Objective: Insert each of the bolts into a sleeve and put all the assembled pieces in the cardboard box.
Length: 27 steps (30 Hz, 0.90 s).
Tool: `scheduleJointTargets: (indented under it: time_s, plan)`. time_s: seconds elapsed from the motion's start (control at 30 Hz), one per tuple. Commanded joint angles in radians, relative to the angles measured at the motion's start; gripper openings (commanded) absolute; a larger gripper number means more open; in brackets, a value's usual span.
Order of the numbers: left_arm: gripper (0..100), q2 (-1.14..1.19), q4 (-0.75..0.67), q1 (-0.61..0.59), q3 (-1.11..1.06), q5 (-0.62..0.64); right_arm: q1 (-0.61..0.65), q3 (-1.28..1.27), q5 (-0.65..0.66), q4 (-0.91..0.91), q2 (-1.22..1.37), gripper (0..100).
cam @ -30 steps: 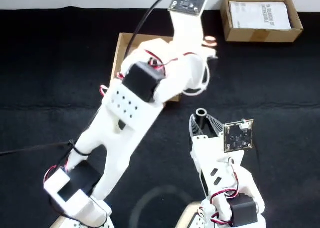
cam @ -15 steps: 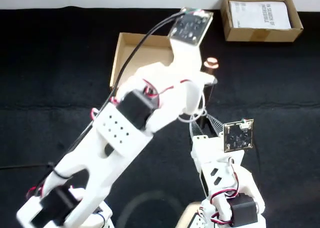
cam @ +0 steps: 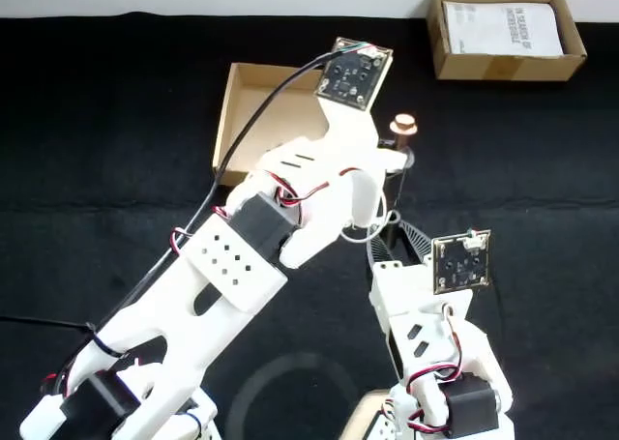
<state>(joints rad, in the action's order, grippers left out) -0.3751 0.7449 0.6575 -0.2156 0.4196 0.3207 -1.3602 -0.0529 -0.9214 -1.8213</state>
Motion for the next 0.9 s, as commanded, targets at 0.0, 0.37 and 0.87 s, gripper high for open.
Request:
scheduleJointTargets:
  time_s: [0.0, 0.37, 0.87]
  plan:
    - [1, -0.051, 0.012, -0.016, 0.007, 0.005, -0.001, 0.042, -0.002, 0.001, 0.001, 0.8]
    - [1, -0.053, 0.018, -0.010, 0.005, 0.006, -0.001, -0.010, 0.052, 0.033, -0.001, 0.8]
    - [1, -0.053, 0.031, -0.013, 0.005, 0.006, -0.044, 0.028, 0.049, 0.188, 0.237, 0.8]
